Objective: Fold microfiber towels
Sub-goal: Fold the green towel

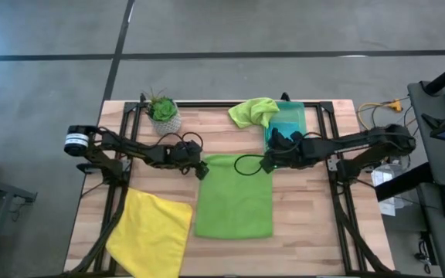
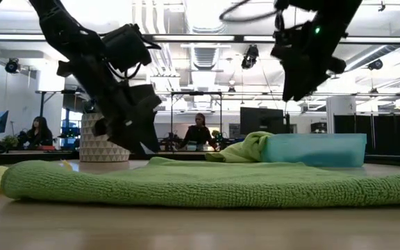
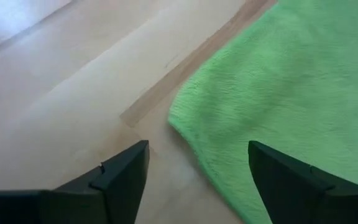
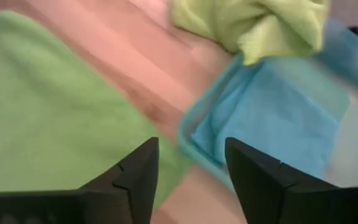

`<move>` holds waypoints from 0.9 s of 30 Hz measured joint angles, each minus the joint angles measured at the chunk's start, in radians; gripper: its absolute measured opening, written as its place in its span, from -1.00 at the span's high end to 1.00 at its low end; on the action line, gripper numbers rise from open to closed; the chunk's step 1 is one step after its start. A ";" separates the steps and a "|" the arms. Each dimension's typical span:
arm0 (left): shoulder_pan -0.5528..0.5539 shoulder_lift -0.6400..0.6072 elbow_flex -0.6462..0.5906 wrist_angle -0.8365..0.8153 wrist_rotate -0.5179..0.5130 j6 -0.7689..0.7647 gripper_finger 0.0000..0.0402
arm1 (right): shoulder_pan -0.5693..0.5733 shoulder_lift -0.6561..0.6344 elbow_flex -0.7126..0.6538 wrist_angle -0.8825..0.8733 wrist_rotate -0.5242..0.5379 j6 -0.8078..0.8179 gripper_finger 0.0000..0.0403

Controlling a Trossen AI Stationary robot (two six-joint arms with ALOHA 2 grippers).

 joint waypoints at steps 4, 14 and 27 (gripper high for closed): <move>0.004 -0.045 0.000 0.002 0.128 -0.012 -0.29 | 0.069 -0.042 -0.005 0.056 -0.115 -0.057 0.06; -0.052 -0.153 0.000 0.010 0.581 0.006 -0.10 | 0.376 -0.077 -0.099 0.288 -0.375 0.117 0.11; -0.174 -0.014 0.018 0.333 0.600 0.009 0.61 | 0.706 -0.022 -0.319 0.511 -0.336 0.818 0.46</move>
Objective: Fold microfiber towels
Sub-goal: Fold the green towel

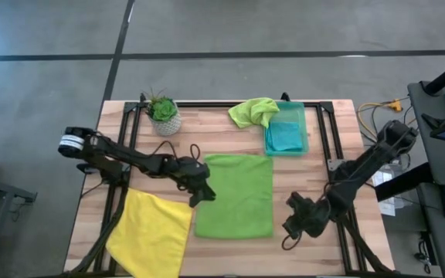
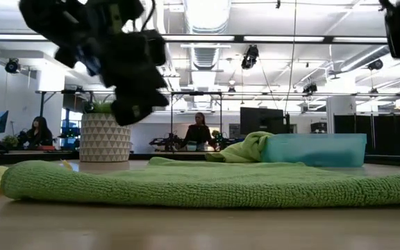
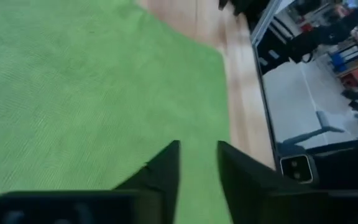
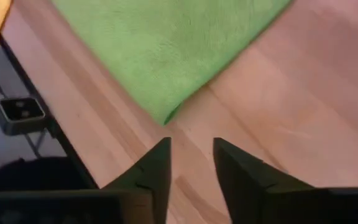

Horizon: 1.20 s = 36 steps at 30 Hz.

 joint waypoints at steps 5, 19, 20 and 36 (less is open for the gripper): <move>0.000 0.142 0.067 0.072 0.069 -0.001 0.95 | 0.002 0.114 -0.024 0.122 0.000 0.081 0.81; -0.007 0.397 0.266 0.081 0.114 -0.031 1.00 | -0.011 0.353 0.041 0.257 0.020 0.125 0.96; -0.007 0.405 0.268 0.071 0.121 -0.033 1.00 | -0.012 0.357 0.044 0.259 0.021 0.125 0.96; -0.005 0.473 0.299 0.058 0.117 -0.055 1.00 | -0.030 0.360 0.032 0.498 -0.079 -0.060 0.96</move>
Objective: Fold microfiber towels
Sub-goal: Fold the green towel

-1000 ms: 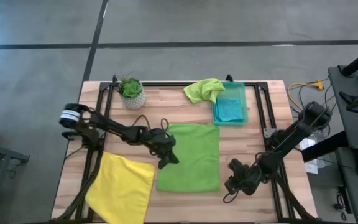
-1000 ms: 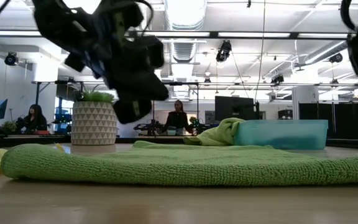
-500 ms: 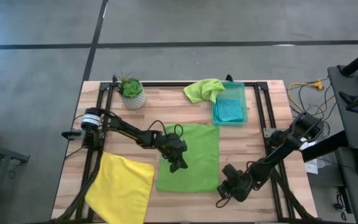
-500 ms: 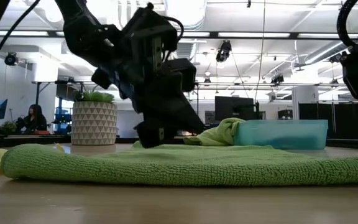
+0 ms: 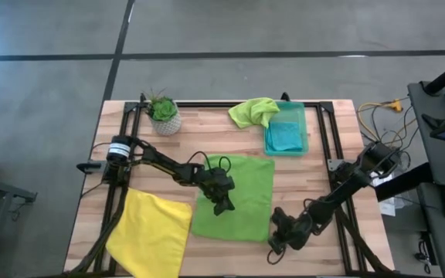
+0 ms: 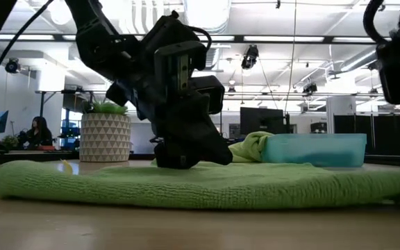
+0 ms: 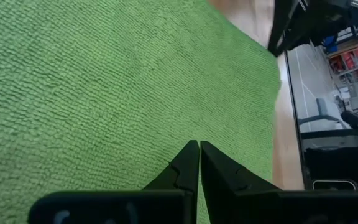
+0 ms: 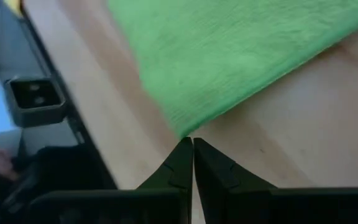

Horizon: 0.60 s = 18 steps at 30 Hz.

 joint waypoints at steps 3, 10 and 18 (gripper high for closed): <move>0.000 0.000 -0.001 -0.002 -0.017 -0.001 1.00 | -0.001 0.000 -0.004 0.047 0.000 -0.049 0.96; 0.000 0.001 -0.002 -0.004 -0.026 -0.001 1.00 | -0.002 -0.011 -0.004 0.115 0.013 -0.131 0.96; 0.005 -0.132 -0.012 -0.017 -0.032 0.143 1.00 | -0.001 -0.046 0.011 0.110 0.086 -0.249 0.96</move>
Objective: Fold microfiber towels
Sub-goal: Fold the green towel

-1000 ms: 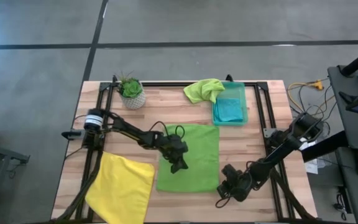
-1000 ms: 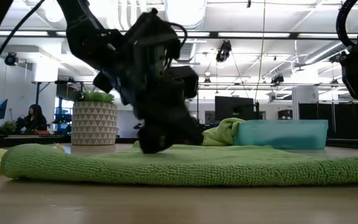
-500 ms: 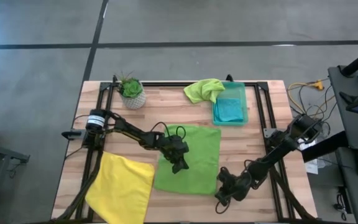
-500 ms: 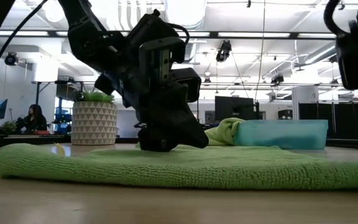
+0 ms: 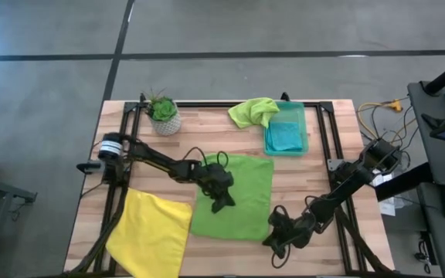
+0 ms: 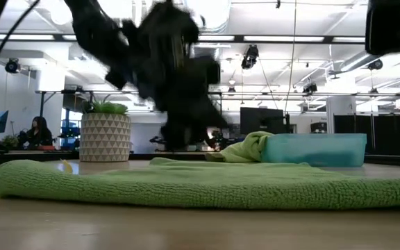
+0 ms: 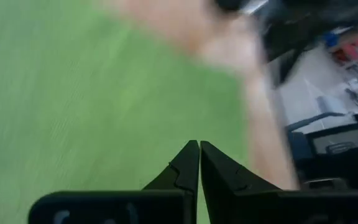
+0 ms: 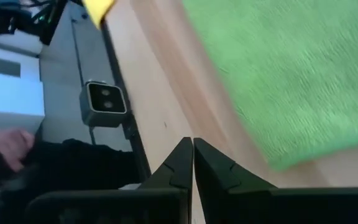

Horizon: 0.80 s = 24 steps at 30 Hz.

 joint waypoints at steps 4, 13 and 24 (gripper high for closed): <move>-0.006 -0.091 -0.017 -0.018 0.003 0.098 1.00 | -0.006 0.000 0.037 -0.036 0.001 -0.126 0.96; -0.151 -0.316 -0.039 -0.571 -0.073 0.405 1.00 | -0.008 -0.006 0.132 -0.304 0.000 -0.281 0.96; -0.321 -0.446 -0.254 -0.564 -0.181 0.301 1.00 | -0.008 -0.005 0.152 -0.335 -0.001 -0.284 0.90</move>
